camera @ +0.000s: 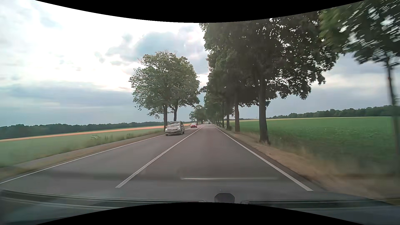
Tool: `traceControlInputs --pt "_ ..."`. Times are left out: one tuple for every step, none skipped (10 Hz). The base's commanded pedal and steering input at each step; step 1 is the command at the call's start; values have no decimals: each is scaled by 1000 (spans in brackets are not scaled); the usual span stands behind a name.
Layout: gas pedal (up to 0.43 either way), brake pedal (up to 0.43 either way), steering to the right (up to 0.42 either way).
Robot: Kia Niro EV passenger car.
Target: Follow the waypoints while adhering to traffic rules and regulations
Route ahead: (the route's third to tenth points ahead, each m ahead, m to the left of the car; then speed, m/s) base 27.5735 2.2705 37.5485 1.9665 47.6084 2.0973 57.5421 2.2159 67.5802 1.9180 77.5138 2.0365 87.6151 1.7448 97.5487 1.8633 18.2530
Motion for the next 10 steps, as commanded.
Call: traceControlInputs --pt "169 0 -2" --pt "169 0 -2" --pt "169 0 -2" --pt "169 0 -3" --pt "169 0 -3" --pt "169 0 -4" --pt "169 0 -3" --pt "169 0 -3" --pt "177 0 -3" --pt "177 0 -3"
